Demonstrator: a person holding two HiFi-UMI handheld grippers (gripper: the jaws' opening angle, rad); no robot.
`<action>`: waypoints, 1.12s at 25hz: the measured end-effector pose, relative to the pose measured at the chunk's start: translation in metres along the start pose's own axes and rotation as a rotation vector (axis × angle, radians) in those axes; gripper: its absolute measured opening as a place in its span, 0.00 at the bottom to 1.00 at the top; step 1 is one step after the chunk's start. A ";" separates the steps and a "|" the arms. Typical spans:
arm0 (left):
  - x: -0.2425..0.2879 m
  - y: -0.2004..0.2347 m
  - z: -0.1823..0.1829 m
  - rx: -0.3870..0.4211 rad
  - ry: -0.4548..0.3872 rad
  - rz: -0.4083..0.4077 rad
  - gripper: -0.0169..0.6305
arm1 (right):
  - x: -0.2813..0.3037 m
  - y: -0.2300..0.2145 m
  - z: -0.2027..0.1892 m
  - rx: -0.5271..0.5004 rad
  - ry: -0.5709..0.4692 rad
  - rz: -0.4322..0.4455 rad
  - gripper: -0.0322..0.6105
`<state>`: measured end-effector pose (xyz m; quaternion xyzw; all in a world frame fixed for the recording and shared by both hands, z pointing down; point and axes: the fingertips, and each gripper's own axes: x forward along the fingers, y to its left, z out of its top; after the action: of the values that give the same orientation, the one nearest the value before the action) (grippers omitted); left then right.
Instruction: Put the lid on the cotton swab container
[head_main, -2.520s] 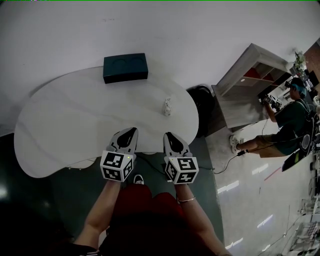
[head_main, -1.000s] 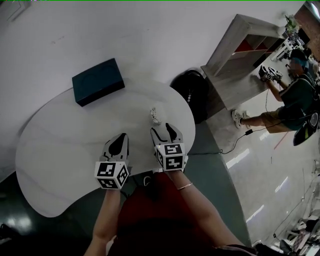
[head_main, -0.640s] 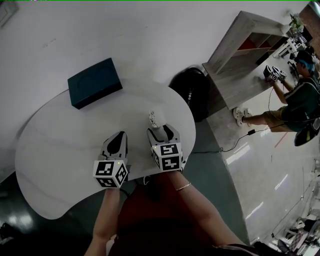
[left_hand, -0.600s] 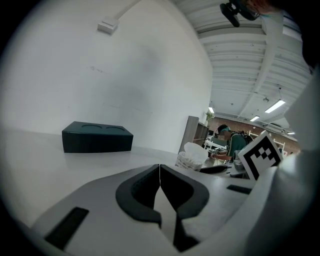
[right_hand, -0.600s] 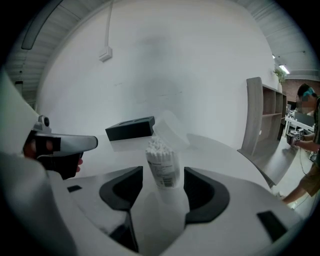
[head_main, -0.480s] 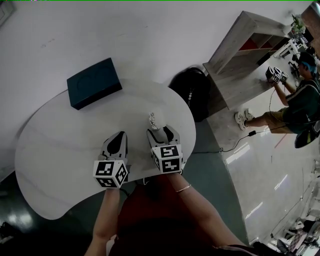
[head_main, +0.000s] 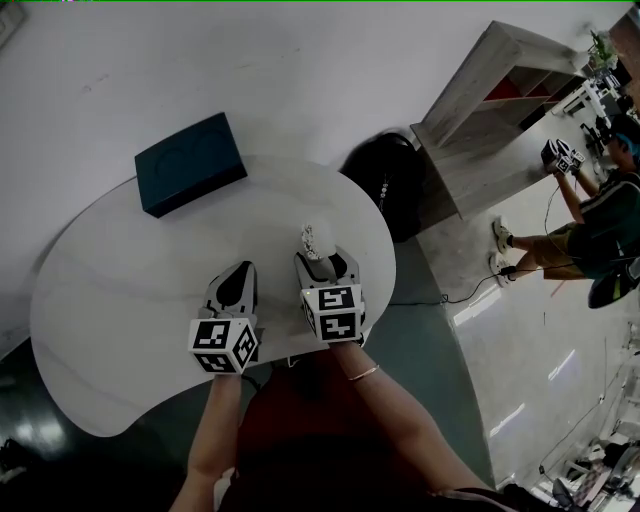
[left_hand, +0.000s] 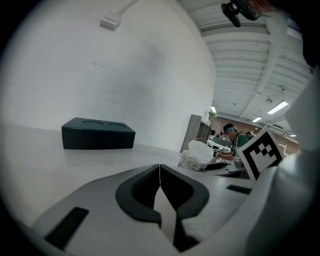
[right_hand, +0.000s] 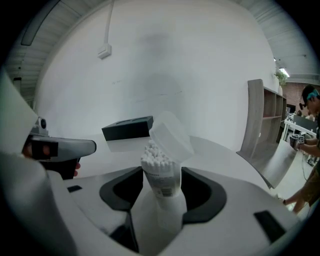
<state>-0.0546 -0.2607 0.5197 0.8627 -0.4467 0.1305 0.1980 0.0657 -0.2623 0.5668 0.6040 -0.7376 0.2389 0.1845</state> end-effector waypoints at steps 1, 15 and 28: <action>-0.001 0.001 0.000 -0.002 -0.001 0.002 0.06 | 0.000 0.000 -0.001 -0.006 0.004 -0.006 0.43; -0.024 0.015 0.007 -0.004 -0.041 0.043 0.07 | -0.007 0.000 0.003 -0.032 -0.027 -0.005 0.37; -0.064 0.028 0.020 0.027 -0.099 0.067 0.06 | -0.032 0.067 0.021 -0.128 -0.085 0.254 0.37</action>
<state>-0.1132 -0.2384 0.4820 0.8552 -0.4828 0.1002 0.1597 0.0073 -0.2383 0.5234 0.5023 -0.8290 0.1870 0.1597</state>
